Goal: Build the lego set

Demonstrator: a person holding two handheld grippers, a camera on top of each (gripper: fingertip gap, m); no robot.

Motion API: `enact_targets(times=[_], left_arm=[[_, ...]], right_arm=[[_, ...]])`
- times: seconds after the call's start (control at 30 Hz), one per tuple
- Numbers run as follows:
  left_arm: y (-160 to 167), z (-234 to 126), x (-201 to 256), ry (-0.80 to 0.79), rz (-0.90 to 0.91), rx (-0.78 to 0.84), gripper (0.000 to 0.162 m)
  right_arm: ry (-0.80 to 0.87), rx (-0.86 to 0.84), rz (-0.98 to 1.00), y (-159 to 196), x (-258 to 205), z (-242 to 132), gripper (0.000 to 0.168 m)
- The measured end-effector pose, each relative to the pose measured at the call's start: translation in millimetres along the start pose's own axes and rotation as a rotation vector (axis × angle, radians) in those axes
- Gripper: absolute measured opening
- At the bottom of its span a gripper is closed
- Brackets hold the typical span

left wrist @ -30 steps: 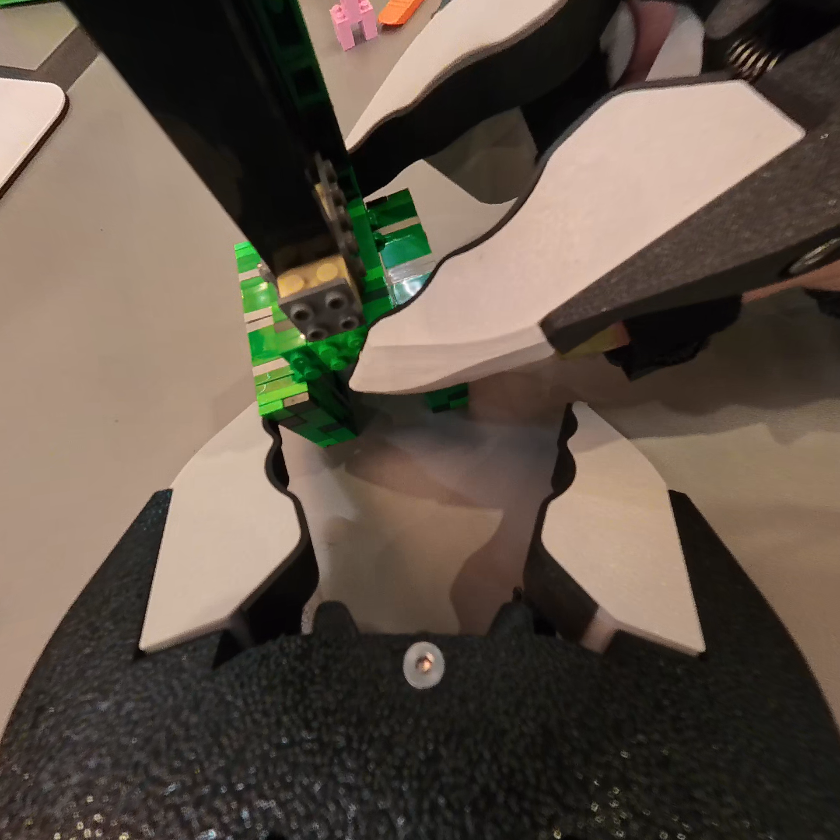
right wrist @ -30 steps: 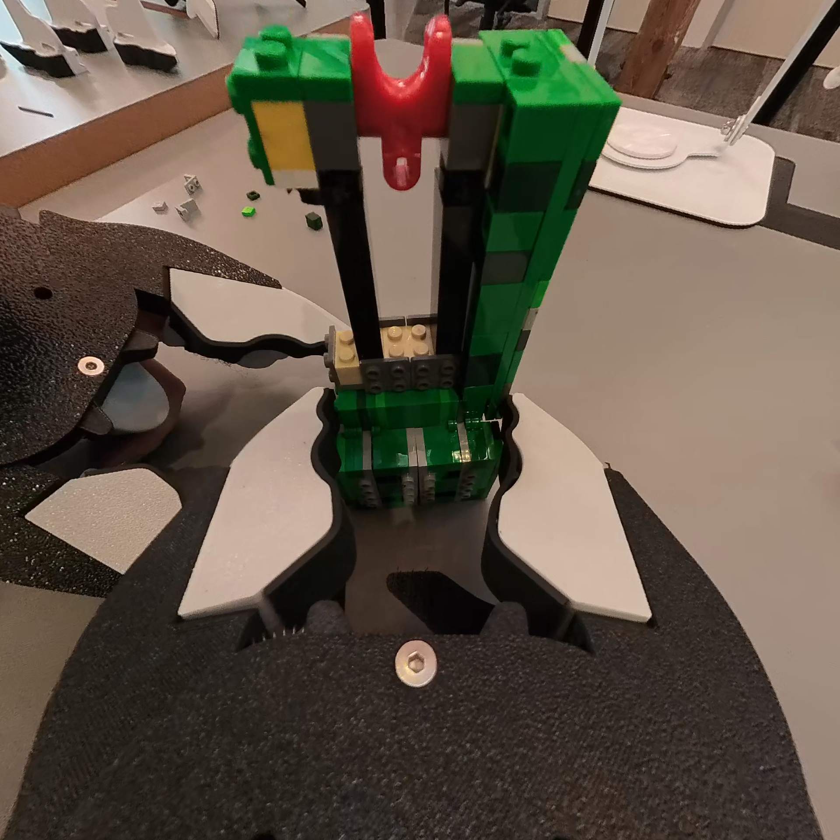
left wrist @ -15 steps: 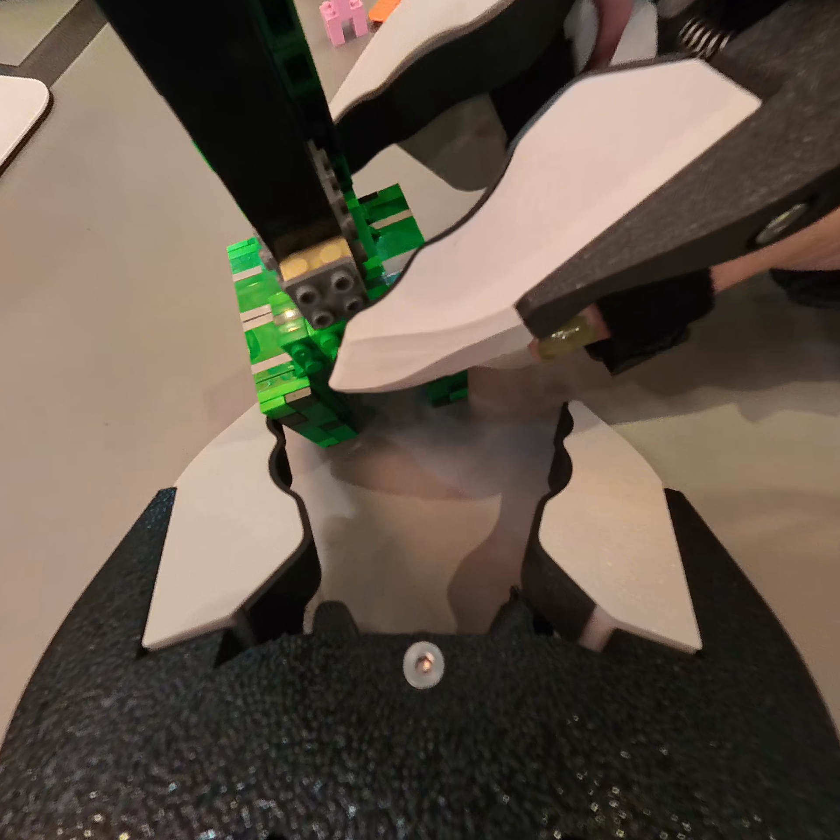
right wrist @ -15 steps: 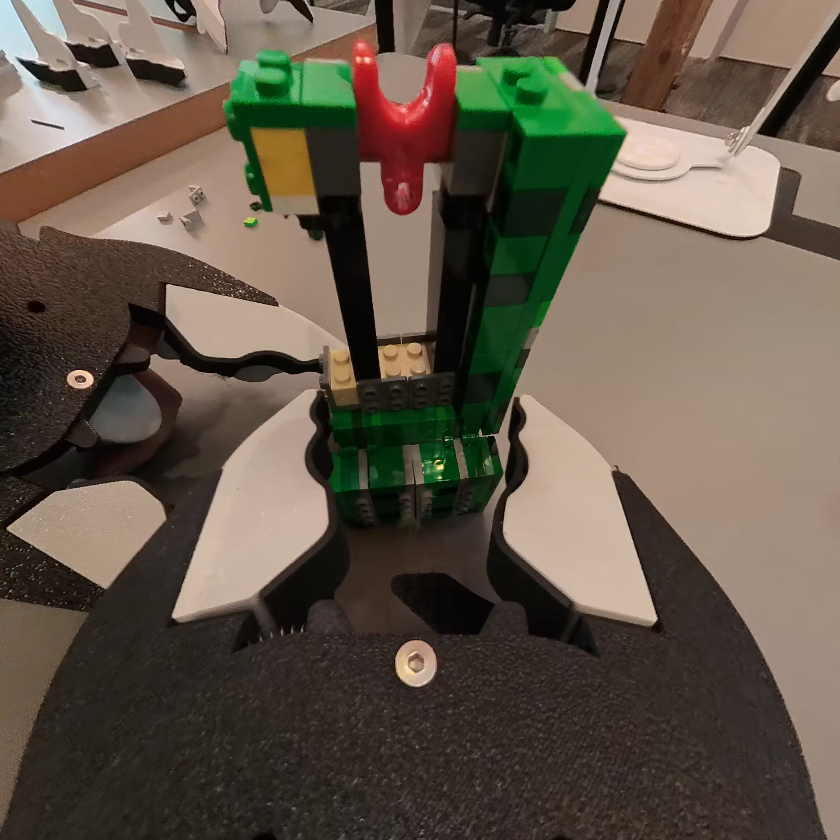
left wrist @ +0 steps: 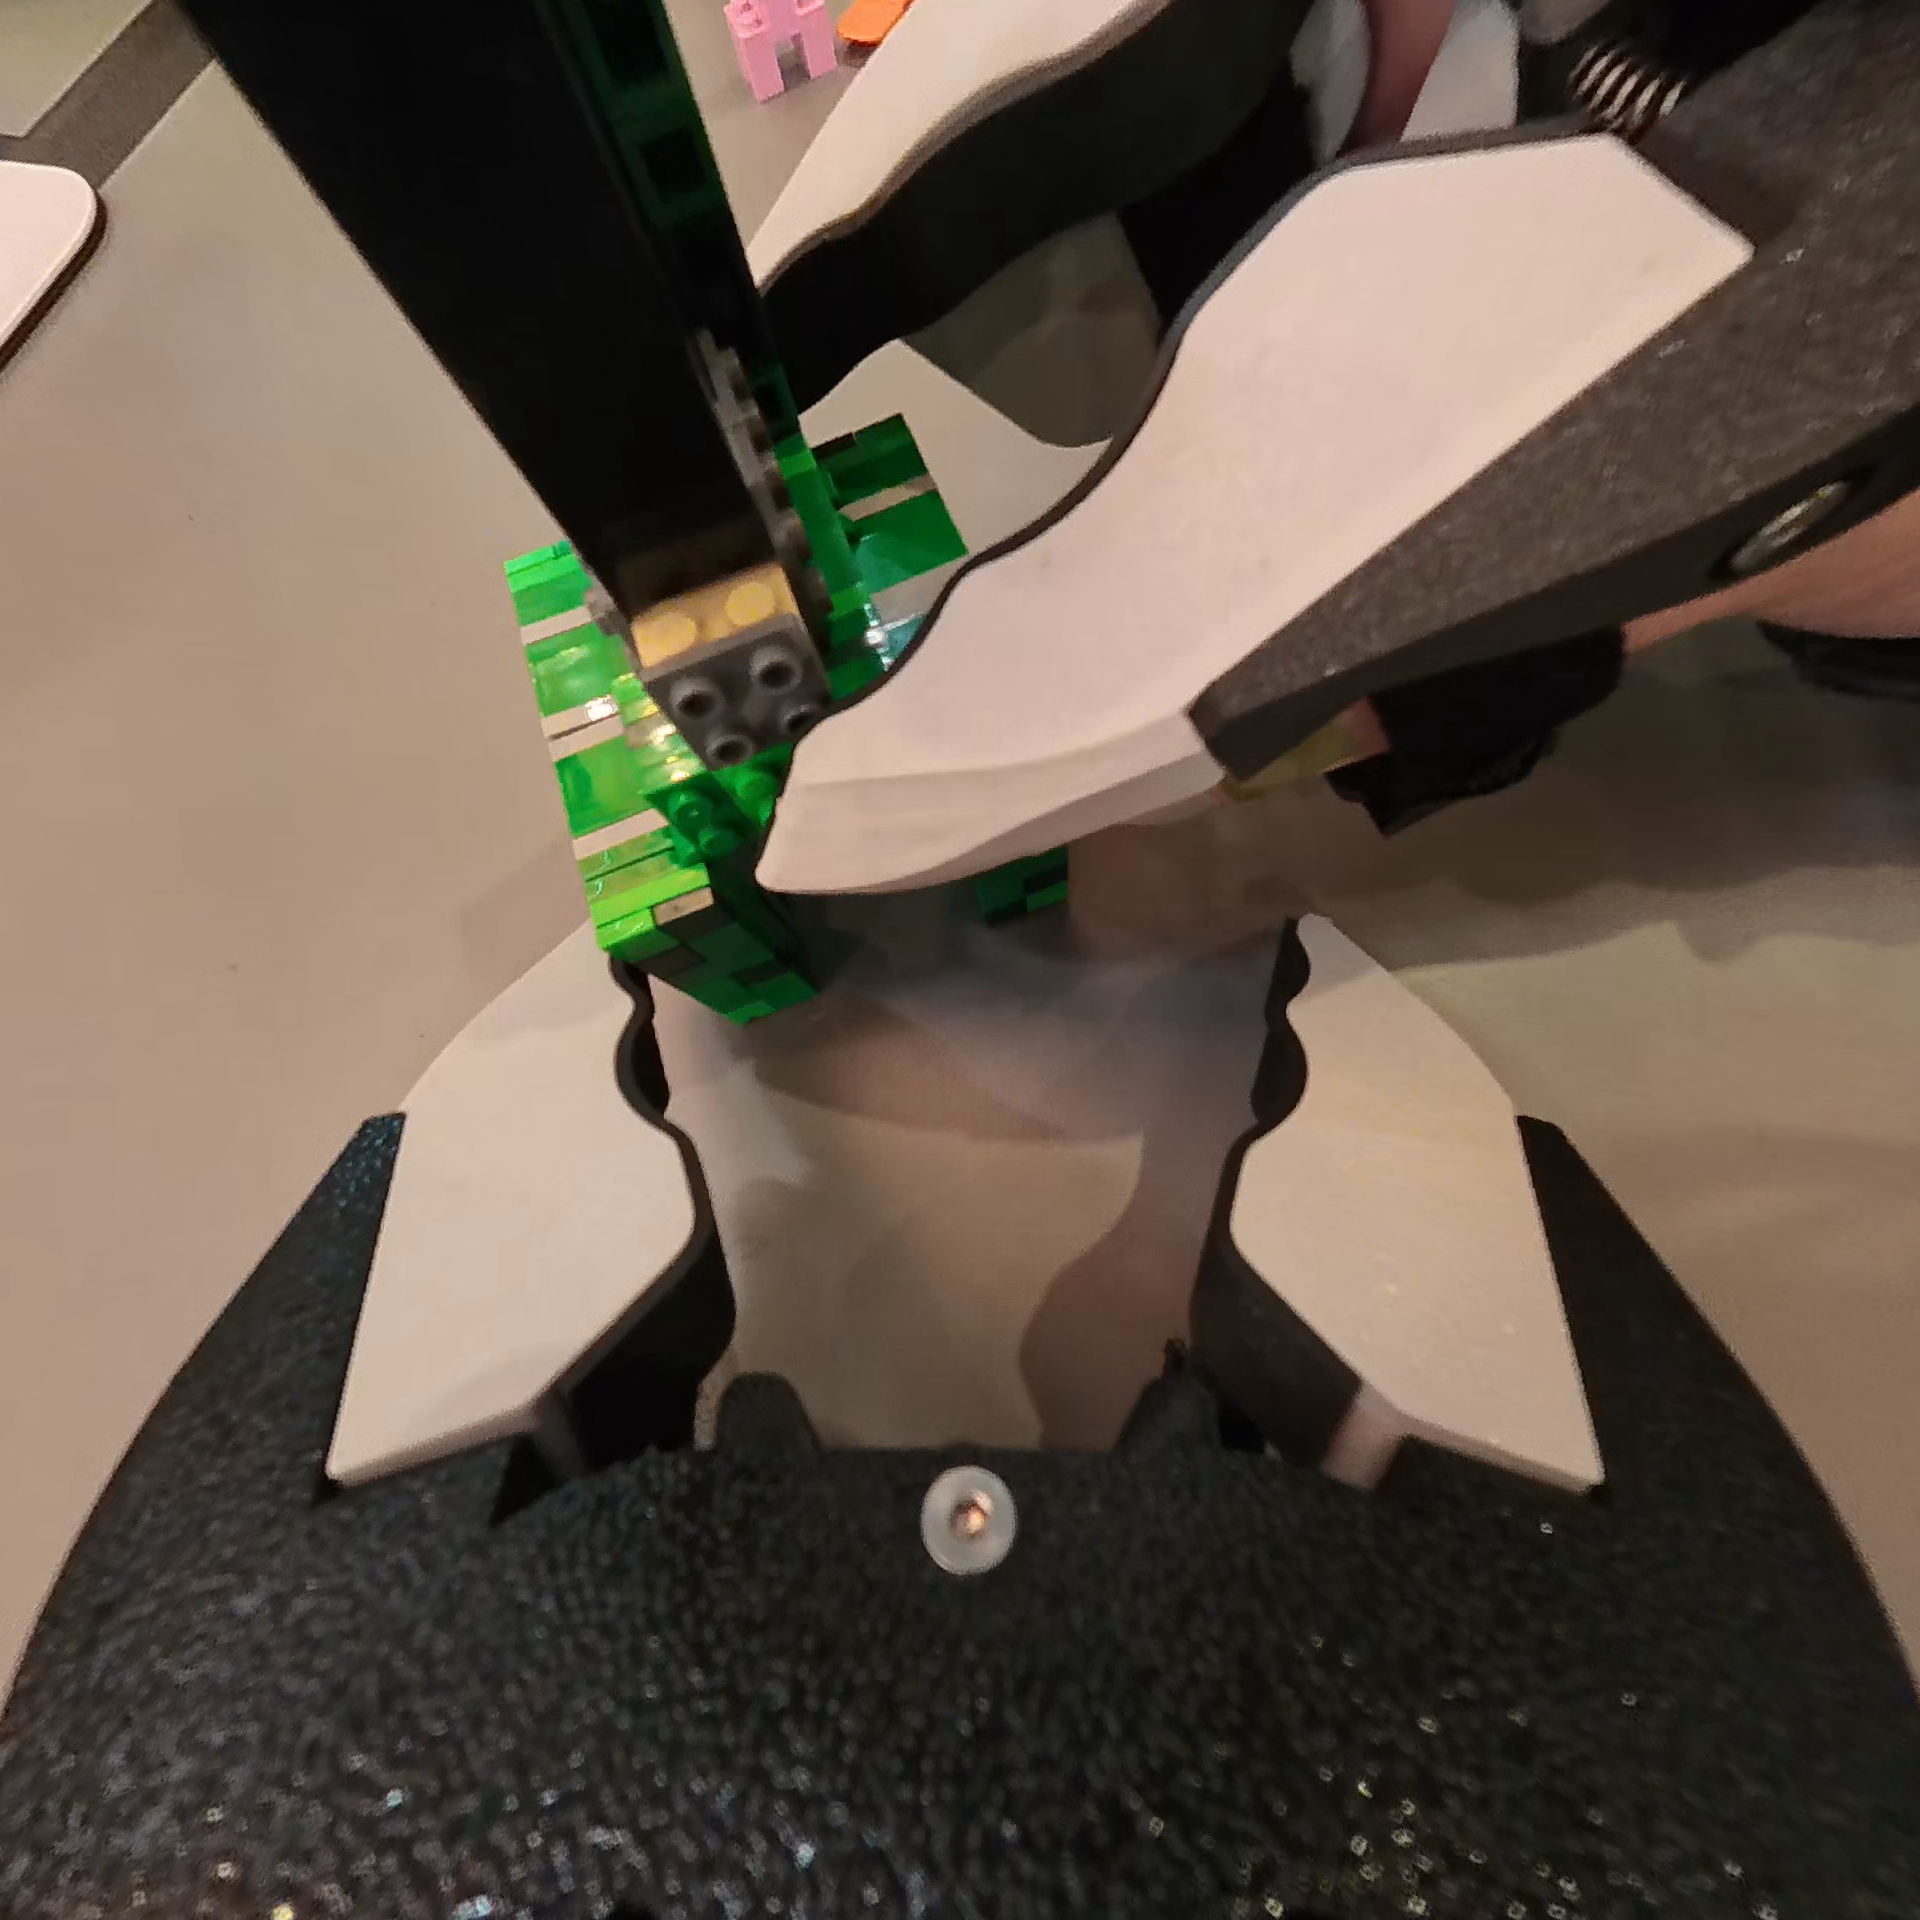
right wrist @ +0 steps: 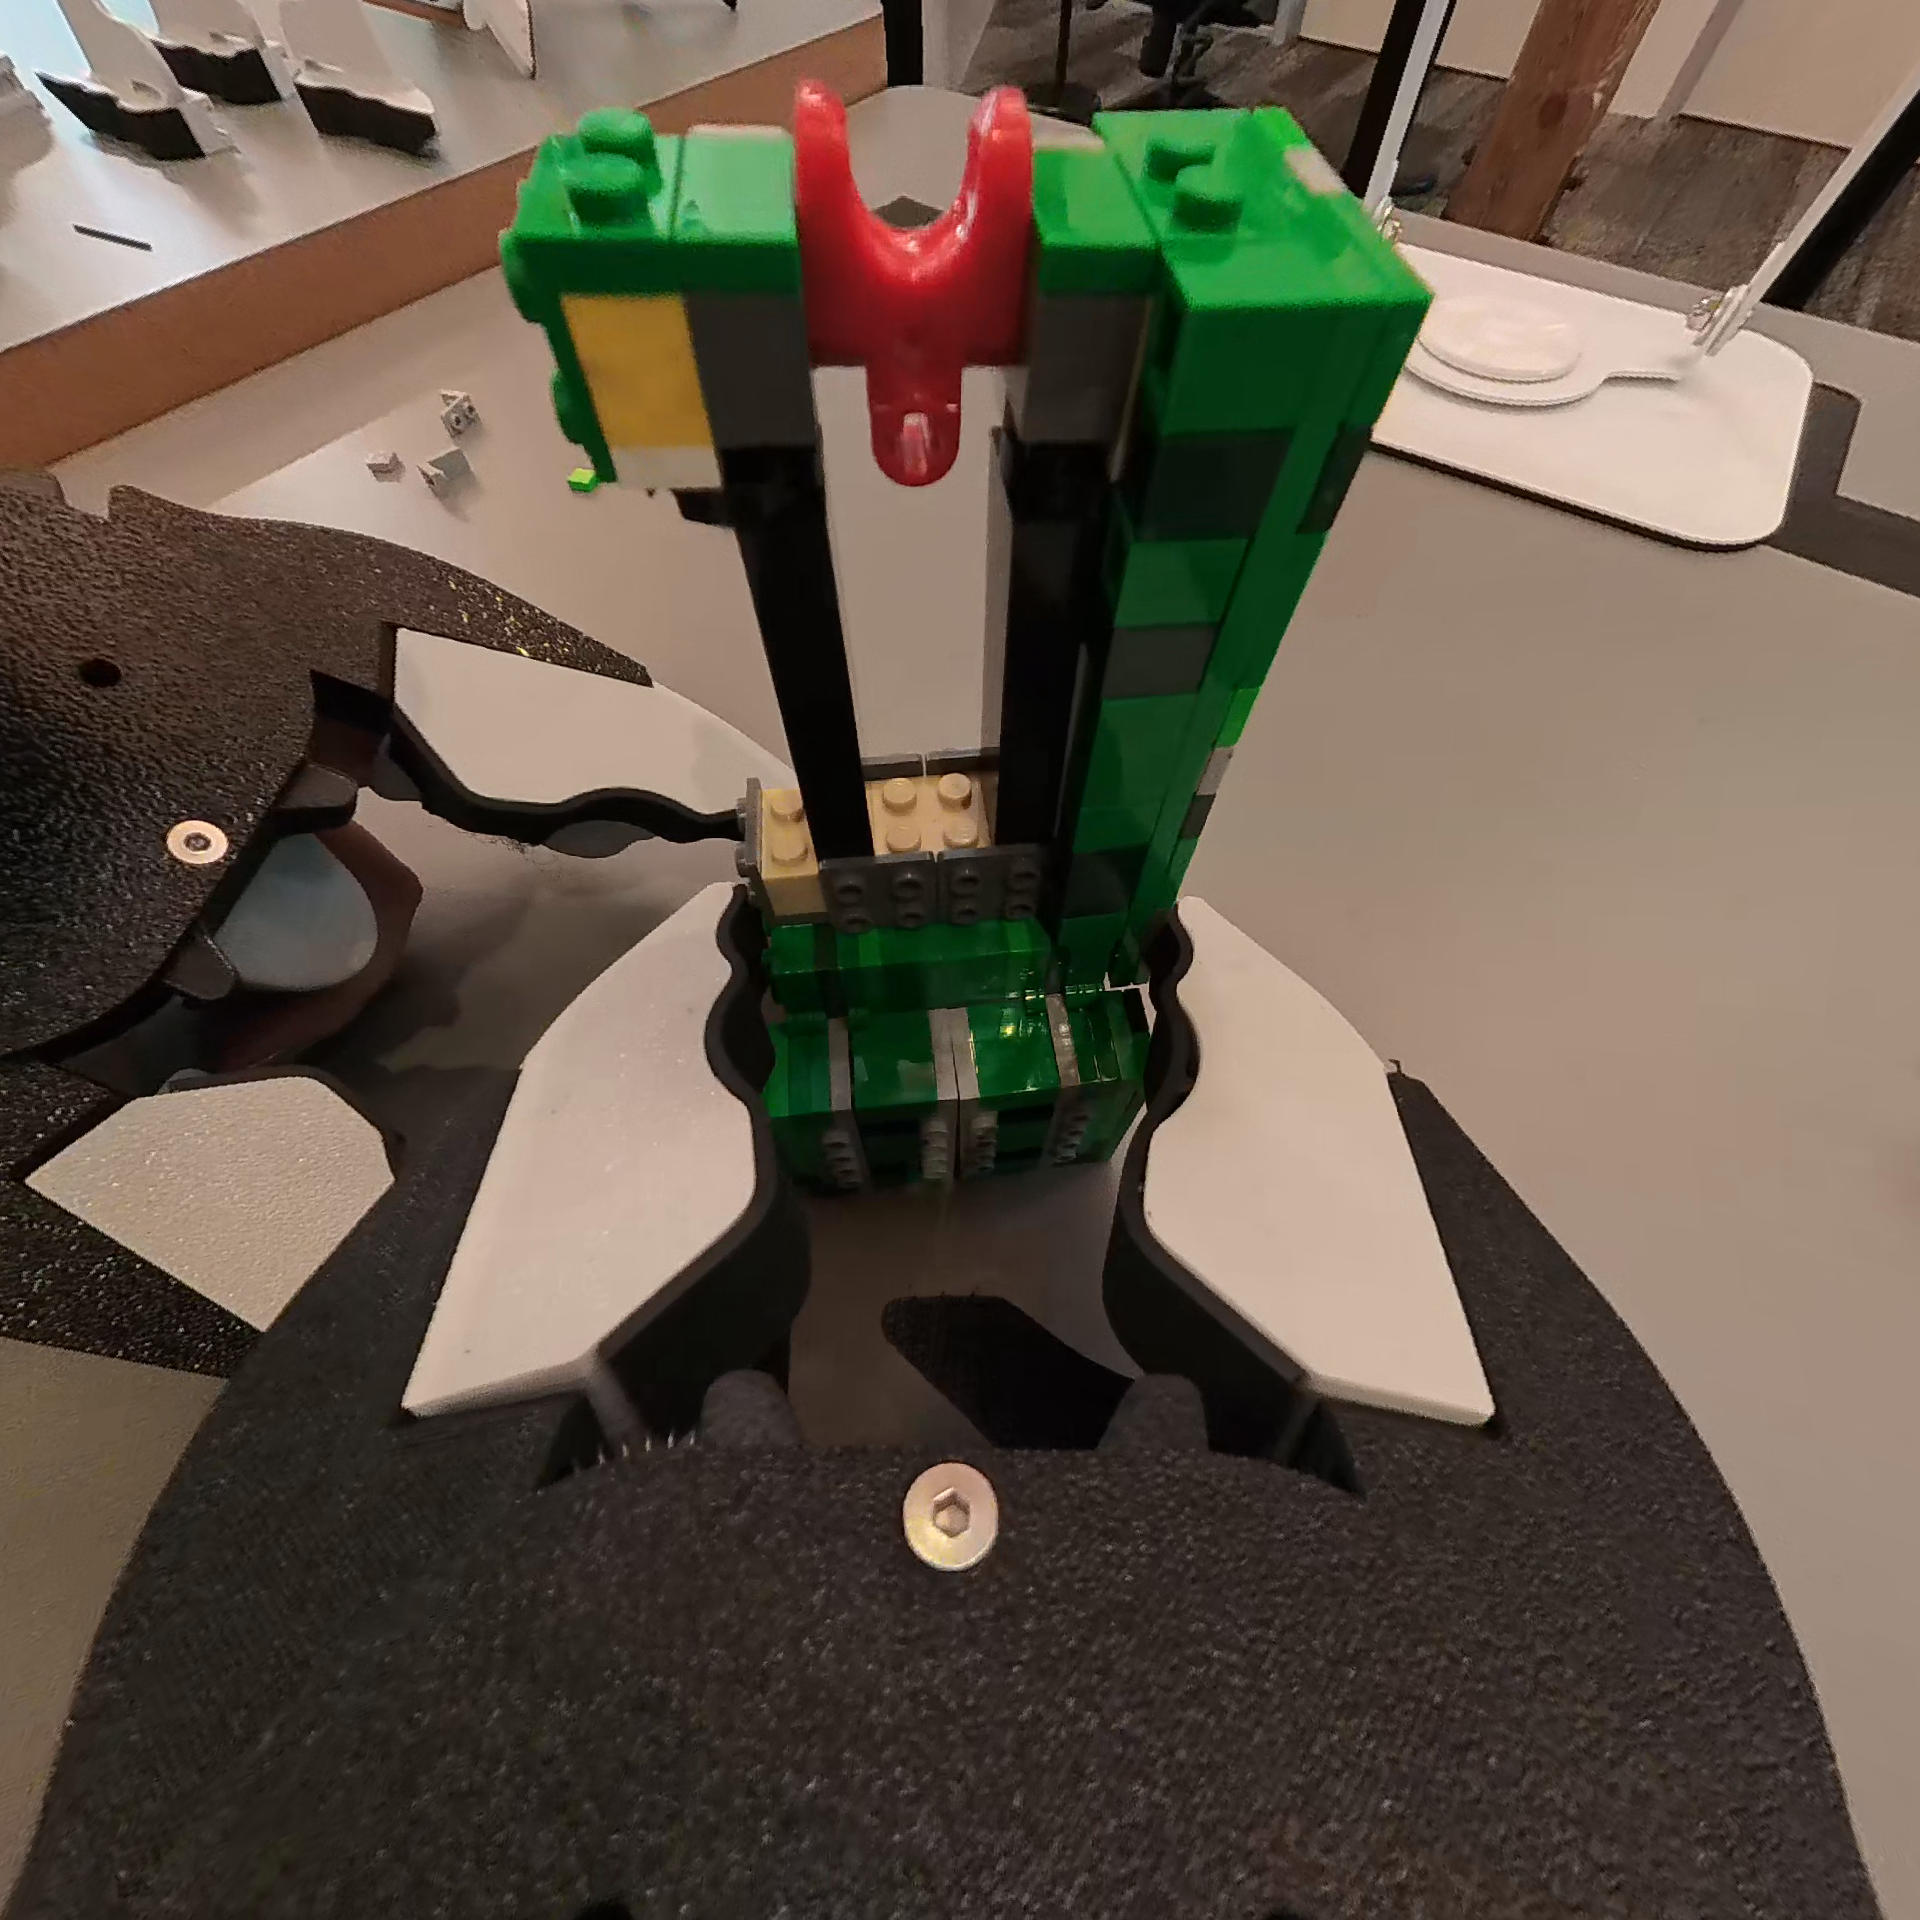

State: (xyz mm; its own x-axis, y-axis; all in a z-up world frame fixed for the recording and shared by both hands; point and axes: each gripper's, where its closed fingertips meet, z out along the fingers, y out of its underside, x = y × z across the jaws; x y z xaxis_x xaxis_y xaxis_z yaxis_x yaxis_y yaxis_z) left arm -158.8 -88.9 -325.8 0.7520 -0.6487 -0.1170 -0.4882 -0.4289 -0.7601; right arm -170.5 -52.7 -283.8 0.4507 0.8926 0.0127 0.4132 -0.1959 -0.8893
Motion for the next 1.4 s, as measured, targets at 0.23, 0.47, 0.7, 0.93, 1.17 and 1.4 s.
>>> enact_targets(times=[0.23,0.47,0.7,0.93,1.17,1.4], left_arm=[[0,0,0,0.001,0.0,0.0,0.112],[0,0,-2,-0.013,-0.006,-0.001,0.116],[8,-11,-13,-0.091,-0.031,0.004,0.127],[2,-47,-26,-0.239,-0.213,0.185,0.132],[0,-72,-20,-0.288,-0.38,0.321,0.134],[-1,-74,-9,-0.529,-0.362,0.271,0.132]], right_arm=[[-0.003,0.002,0.001,0,0,0,0.071],[-0.076,0.046,-0.007,2,-9,-7,0.085],[-0.251,0.132,-0.087,8,10,-39,0.086],[-0.438,0.039,0.017,18,4,-38,0.089],[-0.607,-0.002,0.052,19,-25,-38,0.093],[-0.692,0.037,0.1,13,-30,-46,0.088]])
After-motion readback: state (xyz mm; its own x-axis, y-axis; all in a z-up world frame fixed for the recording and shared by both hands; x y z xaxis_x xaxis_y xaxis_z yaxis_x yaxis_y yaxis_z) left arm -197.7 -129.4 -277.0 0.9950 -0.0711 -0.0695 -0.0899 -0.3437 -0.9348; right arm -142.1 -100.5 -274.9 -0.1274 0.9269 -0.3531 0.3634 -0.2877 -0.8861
